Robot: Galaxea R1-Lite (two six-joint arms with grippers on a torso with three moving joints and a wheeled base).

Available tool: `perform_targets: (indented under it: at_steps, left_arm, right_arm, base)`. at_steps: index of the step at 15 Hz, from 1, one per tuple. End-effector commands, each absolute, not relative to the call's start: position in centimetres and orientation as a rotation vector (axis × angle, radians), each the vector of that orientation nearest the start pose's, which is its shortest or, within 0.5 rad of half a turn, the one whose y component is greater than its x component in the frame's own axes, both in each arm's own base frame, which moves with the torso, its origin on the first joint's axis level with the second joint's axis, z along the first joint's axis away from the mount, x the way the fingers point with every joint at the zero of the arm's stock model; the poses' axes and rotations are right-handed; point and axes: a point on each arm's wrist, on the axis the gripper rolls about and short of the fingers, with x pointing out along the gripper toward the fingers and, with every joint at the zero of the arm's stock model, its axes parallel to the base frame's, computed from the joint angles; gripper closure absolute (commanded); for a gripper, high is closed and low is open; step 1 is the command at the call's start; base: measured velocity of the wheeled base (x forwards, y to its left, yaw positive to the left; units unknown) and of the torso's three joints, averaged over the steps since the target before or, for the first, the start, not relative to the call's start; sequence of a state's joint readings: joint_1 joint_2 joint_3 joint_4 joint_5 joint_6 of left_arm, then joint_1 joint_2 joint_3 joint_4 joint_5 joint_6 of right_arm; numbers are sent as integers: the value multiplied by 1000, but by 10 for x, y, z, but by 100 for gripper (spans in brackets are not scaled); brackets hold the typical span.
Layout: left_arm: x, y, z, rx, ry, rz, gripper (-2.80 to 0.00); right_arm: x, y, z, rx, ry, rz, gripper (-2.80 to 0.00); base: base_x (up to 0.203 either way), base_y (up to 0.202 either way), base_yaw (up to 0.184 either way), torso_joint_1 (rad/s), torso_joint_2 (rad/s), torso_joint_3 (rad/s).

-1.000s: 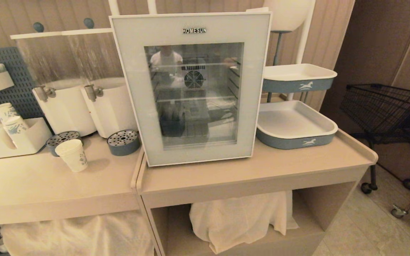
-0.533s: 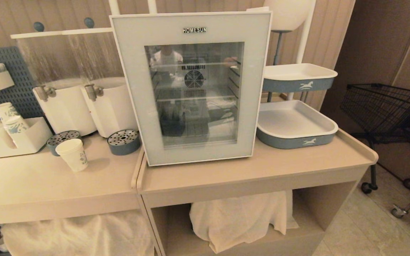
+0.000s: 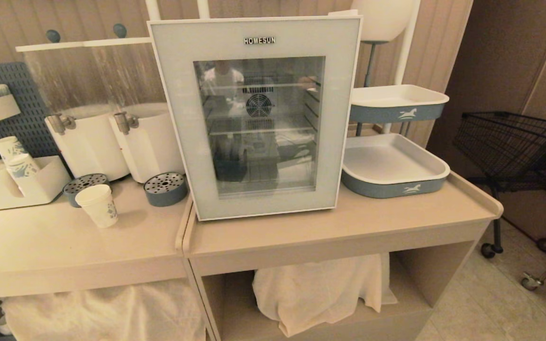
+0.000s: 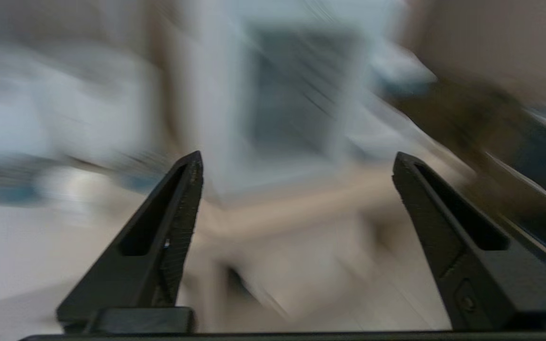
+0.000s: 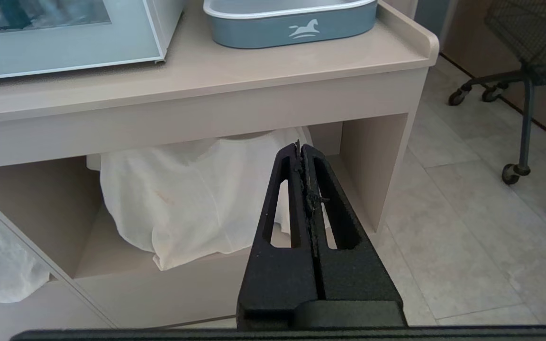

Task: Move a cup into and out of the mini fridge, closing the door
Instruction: Open the freezer door

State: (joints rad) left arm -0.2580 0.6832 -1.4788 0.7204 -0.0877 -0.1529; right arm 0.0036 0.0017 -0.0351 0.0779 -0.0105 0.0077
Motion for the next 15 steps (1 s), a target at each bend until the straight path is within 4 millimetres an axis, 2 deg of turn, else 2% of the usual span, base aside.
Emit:
perform_targets:
  at_steps: [1, 3, 4, 5, 7, 8, 9, 11, 13, 15]
  left_arm:
    - [38, -18, 398, -150, 215, -497, -280]
    - [100, -41, 405, -191, 331, -591, -280]
    - [130, -46, 409, -223, 364, -637, -280]
    - [153, -42, 410, -257, 383, -691, -280]
    - [212, -11, 396, -330, 415, -864, -280]
    - [241, 10, 380, -343, 412, -962, -280]
    - [261, 28, 362, -287, 364, -1036, -280]
    - [287, 54, 325, -135, 257, -1094, -280]
    - [305, 75, 282, -141, 245, -1110, -280]
    - [315, 80, 262, -113, 211, -1126, -280]
  right_arm:
    - [-25, 0, 77, 7, 48, -8, 0]
    - [-26, 0, 77, 7, 48, -8, 0]
    - [-26, 0, 77, 7, 47, -8, 0]
    - [-26, 0, 77, 7, 48, -8, 0]
    - [-26, 0, 77, 7, 47, -8, 0]
    - [-26, 0, 77, 7, 48, -8, 0]
    - [-26, 0, 77, 7, 48, -8, 0]
    - [-26, 0, 77, 7, 48, -8, 0]
    - [-26, 0, 77, 7, 46, -8, 0]
    - [-26, 0, 77, 7, 46, -8, 0]
  base:
    - [0, 0, 0, 0, 0, 0]
    - [0, 0, 0, 0, 0, 0]
    - [0, 0, 0, 0, 0, 0]
    - [0, 0, 0, 0, 0, 0]
    - [0, 0, 0, 0, 0, 0]
    - [0, 0, 0, 0, 0, 0]
    - [0, 0, 0, 0, 0, 0]
    - [0, 0, 0, 0, 0, 0]
    - [0, 0, 0, 0, 0, 0]
    - [0, 0, 0, 0, 0, 0]
